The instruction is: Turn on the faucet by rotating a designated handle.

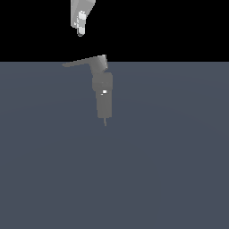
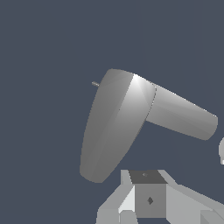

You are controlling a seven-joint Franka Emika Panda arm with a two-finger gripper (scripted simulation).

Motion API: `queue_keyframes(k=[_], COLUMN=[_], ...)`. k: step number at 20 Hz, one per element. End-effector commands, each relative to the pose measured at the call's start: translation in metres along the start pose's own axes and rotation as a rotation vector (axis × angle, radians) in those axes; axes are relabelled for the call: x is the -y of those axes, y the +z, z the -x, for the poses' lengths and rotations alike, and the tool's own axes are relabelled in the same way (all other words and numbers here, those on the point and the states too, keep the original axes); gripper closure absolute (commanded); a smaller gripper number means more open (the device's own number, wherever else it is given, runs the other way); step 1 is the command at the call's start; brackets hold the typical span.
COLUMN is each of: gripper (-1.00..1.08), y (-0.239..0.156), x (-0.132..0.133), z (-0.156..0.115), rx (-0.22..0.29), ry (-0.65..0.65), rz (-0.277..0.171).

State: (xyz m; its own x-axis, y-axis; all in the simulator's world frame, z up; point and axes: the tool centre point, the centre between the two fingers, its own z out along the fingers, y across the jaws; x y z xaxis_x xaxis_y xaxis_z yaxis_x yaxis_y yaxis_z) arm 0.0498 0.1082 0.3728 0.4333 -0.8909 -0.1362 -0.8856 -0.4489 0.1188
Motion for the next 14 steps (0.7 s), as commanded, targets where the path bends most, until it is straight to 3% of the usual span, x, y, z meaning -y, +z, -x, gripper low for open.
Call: queue_keyframes(k=[1,14], gripper=[1.08,1.08], y=[0.013,0.081], x=[0.016,0.081], z=[0.001,0.011], rx=[-0.007,-0.056], ry=[0.06,0.308], rz=[0.009,0.044])
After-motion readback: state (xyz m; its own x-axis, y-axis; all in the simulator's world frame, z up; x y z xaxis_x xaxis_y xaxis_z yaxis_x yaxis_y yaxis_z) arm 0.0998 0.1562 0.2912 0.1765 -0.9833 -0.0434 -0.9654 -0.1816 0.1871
